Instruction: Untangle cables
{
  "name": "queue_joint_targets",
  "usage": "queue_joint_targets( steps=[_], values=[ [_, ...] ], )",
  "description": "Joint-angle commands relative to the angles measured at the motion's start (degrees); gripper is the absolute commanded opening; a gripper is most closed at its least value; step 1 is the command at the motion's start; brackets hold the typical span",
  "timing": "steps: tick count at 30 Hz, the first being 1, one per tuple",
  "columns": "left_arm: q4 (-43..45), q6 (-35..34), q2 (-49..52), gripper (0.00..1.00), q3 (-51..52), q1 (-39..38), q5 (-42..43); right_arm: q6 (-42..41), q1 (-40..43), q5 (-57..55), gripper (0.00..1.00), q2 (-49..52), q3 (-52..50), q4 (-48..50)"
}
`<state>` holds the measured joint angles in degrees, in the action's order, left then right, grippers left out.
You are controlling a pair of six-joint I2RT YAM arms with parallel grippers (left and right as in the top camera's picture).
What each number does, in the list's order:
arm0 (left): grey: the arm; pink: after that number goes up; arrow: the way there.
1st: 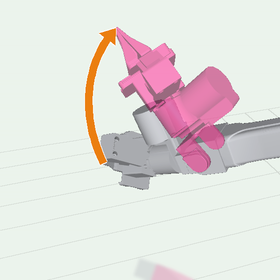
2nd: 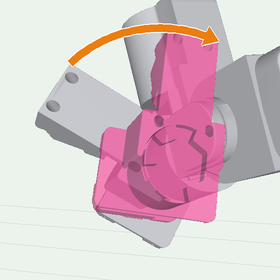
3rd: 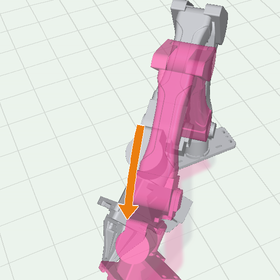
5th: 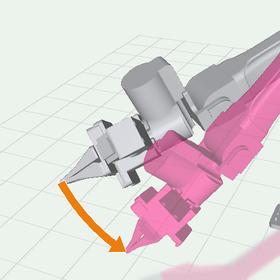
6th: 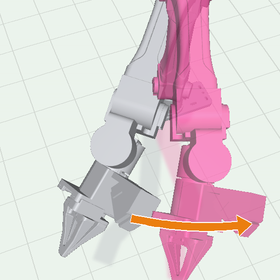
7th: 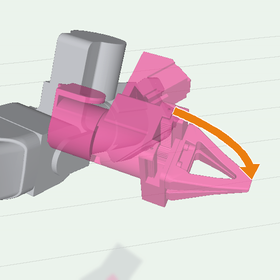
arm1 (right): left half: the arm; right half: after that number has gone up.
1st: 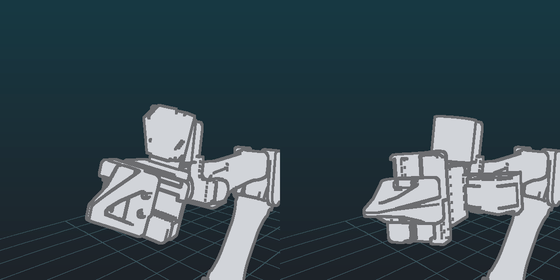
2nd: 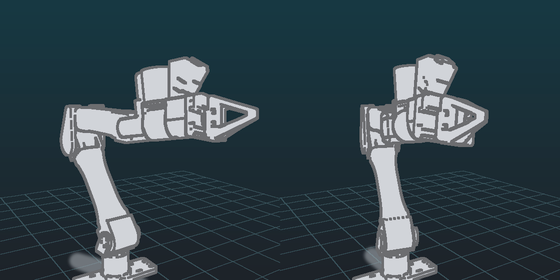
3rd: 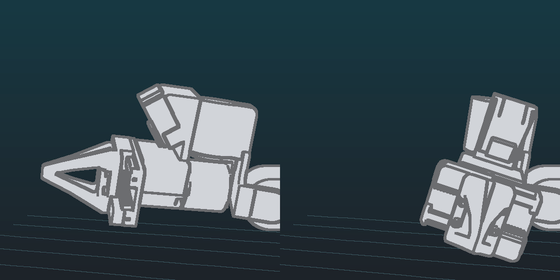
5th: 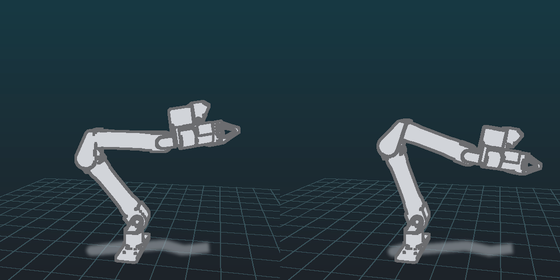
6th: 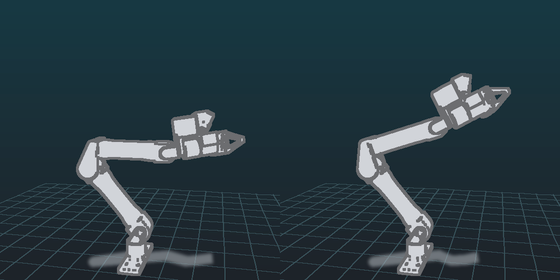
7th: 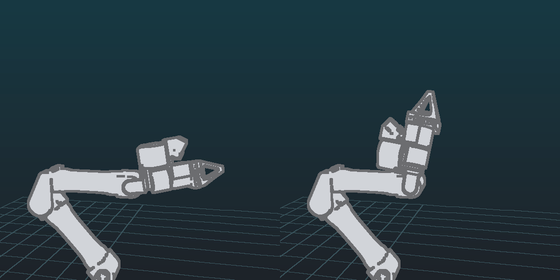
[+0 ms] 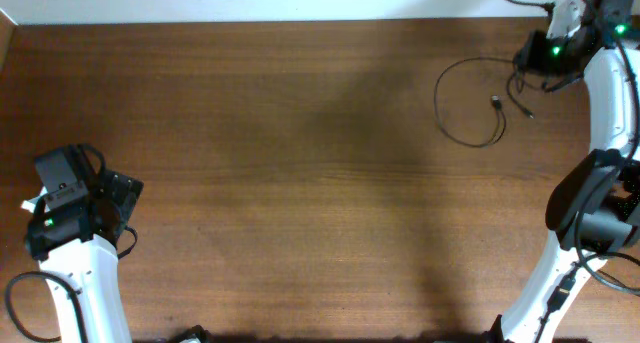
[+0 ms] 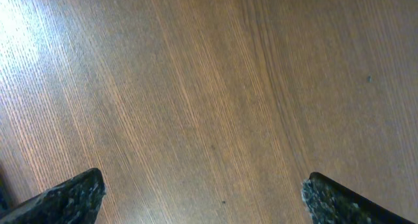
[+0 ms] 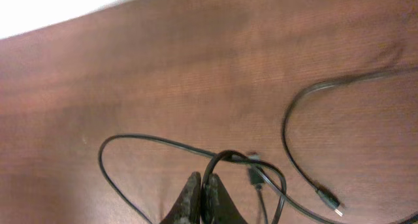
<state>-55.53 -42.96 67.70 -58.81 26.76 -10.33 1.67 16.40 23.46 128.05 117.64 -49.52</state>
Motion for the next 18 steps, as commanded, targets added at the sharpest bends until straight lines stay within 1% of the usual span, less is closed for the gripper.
queue_joint_targets(
  steps=[1,2,3,4,5,6,7,9,12,14,16,18],
  values=[
    [0.09,-0.52,-0.44,0.99,-0.15,0.31,0.0,0.22,-0.24,-2.89,0.05,-0.92,-8.0,7.13],
    [0.09,-0.52,-0.44,0.99,-0.15,0.31,0.0,0.22,-0.24,-6.03,0.09,-0.9,-10.34,9.57],
    [0.09,-0.52,-0.44,0.99,-0.15,0.31,0.0,0.2,-0.26,-9.6,0.25,-0.9,-13.18,12.35],
    [0.09,-0.52,-0.44,0.99,-0.15,0.31,0.0,0.17,-0.26,-11.37,0.51,-0.92,-14.88,13.97],
    [0.07,-0.52,-0.44,0.99,-0.15,0.31,0.0,0.2,-0.26,-12.46,0.7,-0.9,-15.78,14.78],
    [0.09,-0.52,-0.44,0.99,-0.15,0.31,0.0,0.17,-0.24,-13.9,0.83,-0.92,-15.98,14.86],
    [0.09,-0.52,-0.44,0.99,-0.15,0.31,0.0,-0.52,-0.24,-16.26,0.98,-0.96,-15.93,14.82],
    [0.07,-0.52,-0.44,0.99,-0.15,0.31,0.0,-2.78,-0.24,-19.91,0.98,-2.23,-13.53,12.24],
    [0.09,-0.52,-0.44,0.99,-0.15,0.31,0.0,-6.32,-0.28,-19.71,0.98,-5.51,-9.84,8.87],
    [0.07,-0.52,-0.44,0.99,-0.15,0.31,0.0,-8.41,-0.57,-19.39,0.99,-9.86,-5.68,4.46],
    [0.09,-0.52,-0.44,0.99,-0.15,0.31,0.0,-8.39,-1.11,-19.23,0.98,-14.05,-2.64,1.33],
    [0.07,-0.52,-0.44,0.99,-0.15,0.31,0.0,-8.35,-2.25,-19.26,0.98,-21.0,-0.11,-0.5]
  ],
)
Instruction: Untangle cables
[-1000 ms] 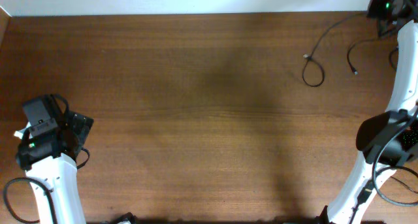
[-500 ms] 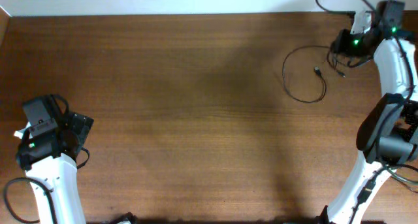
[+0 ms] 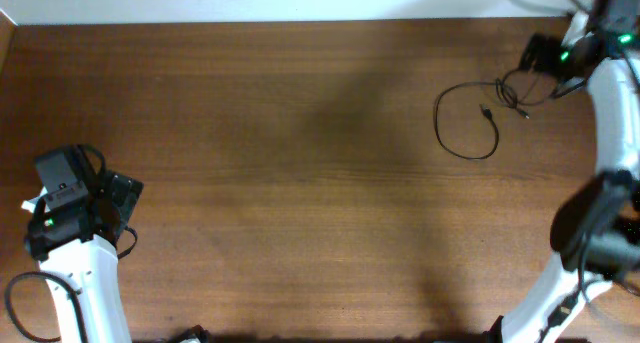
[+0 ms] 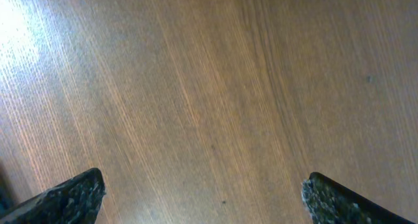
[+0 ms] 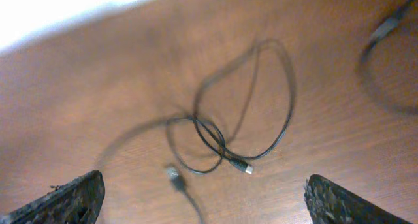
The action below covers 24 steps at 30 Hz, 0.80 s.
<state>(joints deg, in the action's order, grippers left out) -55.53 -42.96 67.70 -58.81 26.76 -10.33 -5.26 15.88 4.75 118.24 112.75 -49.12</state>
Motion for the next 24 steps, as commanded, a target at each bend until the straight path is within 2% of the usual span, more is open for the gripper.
queue_joint_targets(
  steps=[1,4,9,13,16,20,22,23,24],
  values=[
    [0.09,-0.52,-0.44,0.99,-0.15,0.31,0.0,-1.44,-2.14,-0.52,0.98,-15.28,5.46,-0.13],
    [0.09,-0.52,-0.44,0.99,-0.15,0.31,0.0,-1.44,-2.43,-0.5,0.98,-23.58,5.73,2.75],
    [0.07,-0.52,-0.44,0.99,-0.15,0.31,0.0,-1.44,-2.32,-0.52,0.98,-33.7,5.73,0.33],
    [0.07,-0.52,-0.44,0.99,-0.15,0.31,0.0,-1.44,-2.34,-0.52,0.98,-37.73,5.73,-7.8],
    [0.07,-0.52,-0.44,0.99,-0.15,0.31,0.0,-1.46,-2.36,-0.2,0.98,-39.21,5.73,-8.98],
    [1.86,-1.38,-0.44,0.99,-0.15,0.31,3.52,-1.44,-2.36,6.38,0.98,-41.22,5.73,-11.3],
    [3.72,-0.61,-0.57,0.99,-0.17,0.31,8.66,-1.44,-2.36,7.3,0.98,-42.51,5.7,-12.92],
    [6.1,4.2,-0.57,0.99,-0.17,0.24,15.76,-1.44,-2.36,7.3,0.98,-43.1,5.7,-13.66],
    [9.6,13.03,-0.57,0.99,-0.17,-0.13,24.9,-1.46,-2.36,7.32,0.98,-43.95,5.7,-14.75]
  ],
)
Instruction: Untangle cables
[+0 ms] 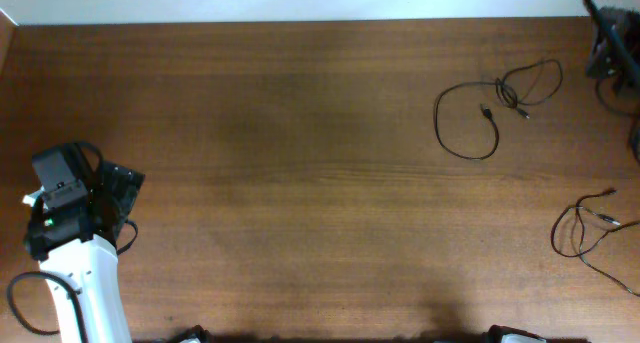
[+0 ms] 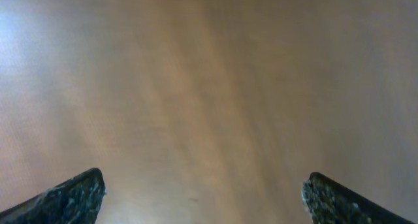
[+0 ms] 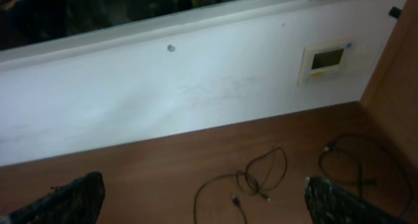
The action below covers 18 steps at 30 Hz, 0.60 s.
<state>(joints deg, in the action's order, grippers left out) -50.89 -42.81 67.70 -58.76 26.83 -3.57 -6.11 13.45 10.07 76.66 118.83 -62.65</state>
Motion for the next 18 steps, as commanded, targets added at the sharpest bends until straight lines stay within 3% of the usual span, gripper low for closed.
queue_joint_targets(
  steps=[1,5,8,14,18],
  values=[
    [6.86,18.25,-0.63,0.99,-0.22,-0.66,23.52,-0.61,0.07,1.99,0.98,-3.04,-0.37,-1.9],
    [7.96,32.76,-3.65,0.99,-0.22,-6.34,28.24,-0.61,0.07,2.03,0.98,-5.14,-0.37,-4.42],
    [7.78,36.96,-7.54,0.99,-0.2,-11.06,28.09,-0.61,0.07,3.58,0.98,-5.57,-0.37,-6.34],
    [5.35,37.33,-19.43,0.99,-0.2,-21.38,18.47,-0.59,0.07,9.05,0.98,-5.81,-0.37,-15.91],
    [3.8,37.33,-23.52,0.99,-0.2,-22.97,17.66,-0.59,0.07,9.05,0.98,-6.32,-0.37,-22.14]
  ],
)
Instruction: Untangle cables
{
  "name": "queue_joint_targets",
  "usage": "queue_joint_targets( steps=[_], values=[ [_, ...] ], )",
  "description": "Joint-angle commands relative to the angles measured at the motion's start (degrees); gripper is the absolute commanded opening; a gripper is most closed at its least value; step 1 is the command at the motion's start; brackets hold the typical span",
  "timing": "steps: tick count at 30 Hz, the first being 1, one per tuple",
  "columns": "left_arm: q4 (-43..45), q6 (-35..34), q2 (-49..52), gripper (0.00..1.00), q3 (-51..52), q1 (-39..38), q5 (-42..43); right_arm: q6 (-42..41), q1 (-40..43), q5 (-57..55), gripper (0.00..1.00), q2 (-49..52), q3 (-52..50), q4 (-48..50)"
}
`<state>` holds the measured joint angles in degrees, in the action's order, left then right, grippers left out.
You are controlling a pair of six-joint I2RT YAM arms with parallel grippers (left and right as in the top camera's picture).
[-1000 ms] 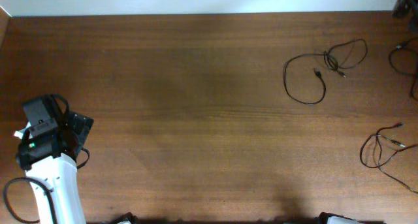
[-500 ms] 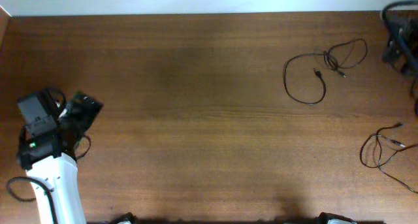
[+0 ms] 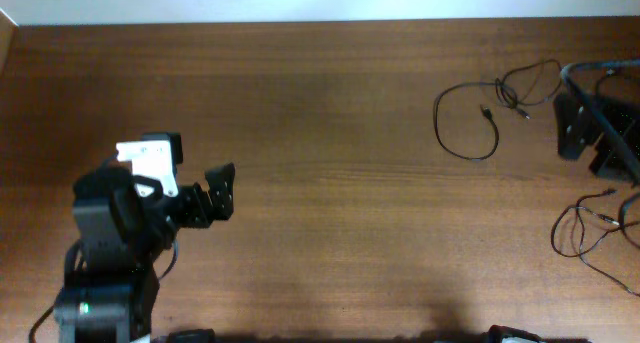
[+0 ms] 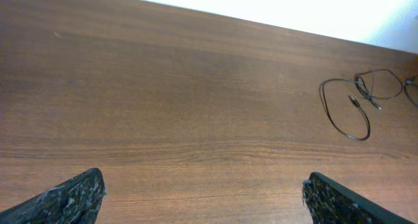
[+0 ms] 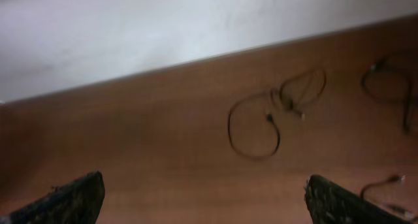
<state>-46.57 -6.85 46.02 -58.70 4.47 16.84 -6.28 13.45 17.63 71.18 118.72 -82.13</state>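
A thin black cable [image 3: 470, 118] lies at the far right of the table as one big loop with a smaller loop [image 3: 530, 83] at its top; it also shows as the cable [image 4: 346, 106] and the cable [image 5: 258, 126] in the wrist views. A second black cable [image 3: 585, 231] lies tangled near the right front edge. My left gripper [image 3: 222, 191] hangs open over the table's left half, well away from both cables, with nothing between its fingers [image 4: 72, 196]. My right gripper [image 5: 206, 201] is open and empty by the right edge.
The brown wooden table [image 3: 320, 133] ends at a white wall [image 5: 163, 28] at the back. My right arm [image 3: 592, 133] stands between the two cables at the right edge. Another dark loop [image 5: 386, 87] shows at the right of the right wrist view.
My left arm has moved from the left edge to right of it, and its camera now looks across the table at the cables. My right arm has come forward from the back right corner.
My right gripper was shut on the looped cable at the back right. Then it was open with the cable lying loose on the table. Then the arm was back in the corner, and a second cable showed at the right front. Now both arms have shifted.
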Motion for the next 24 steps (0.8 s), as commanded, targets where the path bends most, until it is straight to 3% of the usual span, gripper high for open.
queue_joint_targets(
  steps=[1,8,21,24],
  values=[
    [-0.76,1.38,-2.19,0.99,-0.26,-0.61,-2.75,-0.42,0.07,1.46,0.98,-0.85,-0.26,-4.7],
    [-0.9,1.38,-2.12,0.99,-0.26,-0.61,-2.75,-0.42,0.07,1.42,0.98,-0.57,-0.26,-13.07],
    [-0.9,1.38,-2.12,0.99,-0.26,-0.61,-2.75,0.63,0.04,-2.84,0.98,2.54,-0.33,-15.19],
    [-0.9,1.38,-2.12,0.99,-0.26,-0.61,-2.75,10.4,0.04,1.33,0.98,1.36,-0.39,-15.19]
  ],
)
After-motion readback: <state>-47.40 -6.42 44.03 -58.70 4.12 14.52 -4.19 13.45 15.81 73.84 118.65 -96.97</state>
